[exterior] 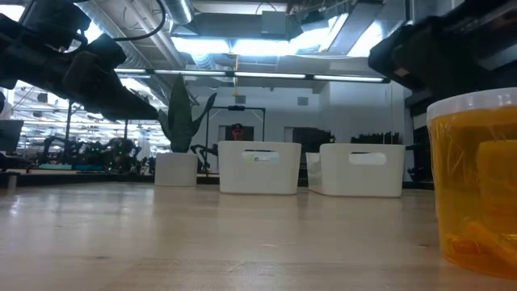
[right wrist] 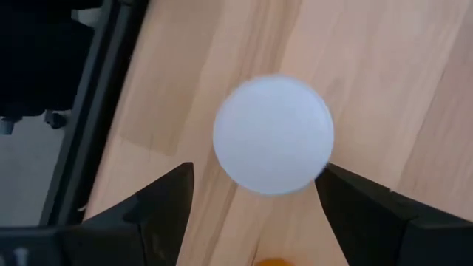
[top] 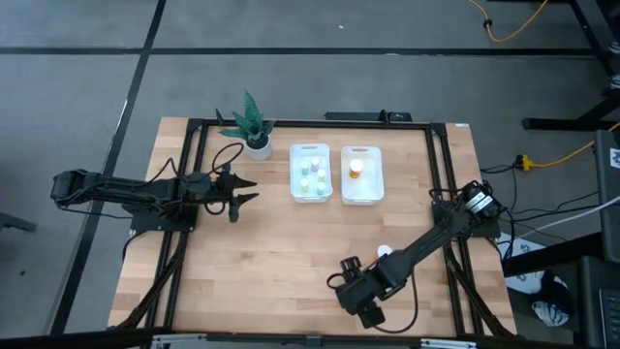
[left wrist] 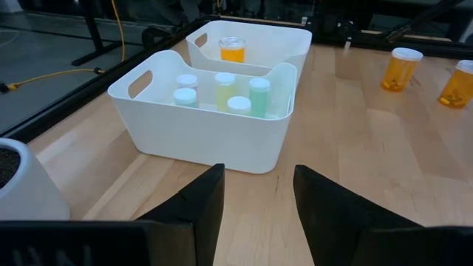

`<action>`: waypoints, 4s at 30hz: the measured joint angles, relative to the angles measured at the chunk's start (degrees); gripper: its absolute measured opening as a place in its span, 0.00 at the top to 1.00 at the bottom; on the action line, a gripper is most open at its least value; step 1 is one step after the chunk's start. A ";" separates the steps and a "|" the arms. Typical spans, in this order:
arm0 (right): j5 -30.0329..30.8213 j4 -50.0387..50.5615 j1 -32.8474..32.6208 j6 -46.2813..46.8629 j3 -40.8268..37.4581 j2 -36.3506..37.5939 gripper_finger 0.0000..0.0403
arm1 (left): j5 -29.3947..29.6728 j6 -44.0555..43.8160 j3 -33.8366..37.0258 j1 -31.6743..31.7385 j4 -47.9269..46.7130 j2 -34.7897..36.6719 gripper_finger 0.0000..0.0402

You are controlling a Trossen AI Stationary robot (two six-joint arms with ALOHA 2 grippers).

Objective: Pick and place medicine bottles into bin by pill shape (circle, oval)
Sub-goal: Put the orange pill bottle into the right white bin

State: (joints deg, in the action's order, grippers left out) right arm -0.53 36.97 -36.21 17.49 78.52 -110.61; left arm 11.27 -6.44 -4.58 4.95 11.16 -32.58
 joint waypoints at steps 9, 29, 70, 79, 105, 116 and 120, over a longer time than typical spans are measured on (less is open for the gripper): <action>3.53 -4.34 0.04 -2.97 -0.04 -0.72 0.30 | 0.00 0.00 0.00 0.00 0.00 0.02 0.61; 4.56 -5.88 0.76 -2.70 -0.07 -0.72 0.30 | 0.01 0.00 -0.01 0.01 0.00 0.01 0.61; 12.67 19.59 6.53 6.85 14.29 7.83 0.48 | 0.00 0.00 0.00 0.02 0.00 0.02 0.61; 24.15 32.64 14.29 6.29 17.07 17.57 0.48 | 0.00 -0.02 0.00 0.02 0.00 0.02 0.61; 5.85 12.74 50.09 -7.14 -17.90 32.55 0.47 | 0.02 -0.01 0.00 0.01 0.00 0.02 0.61; 3.29 0.61 56.26 -10.34 -27.43 32.46 0.47 | 0.01 -0.02 0.00 0.01 0.00 0.02 0.61; 3.39 -0.18 58.47 -12.29 -27.47 32.33 0.46 | 0.00 -0.02 0.00 0.00 -0.01 0.01 0.61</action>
State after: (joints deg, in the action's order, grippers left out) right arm 2.86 36.79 22.27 5.20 51.05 -78.28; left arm 11.27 -6.46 -4.58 4.95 11.15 -32.57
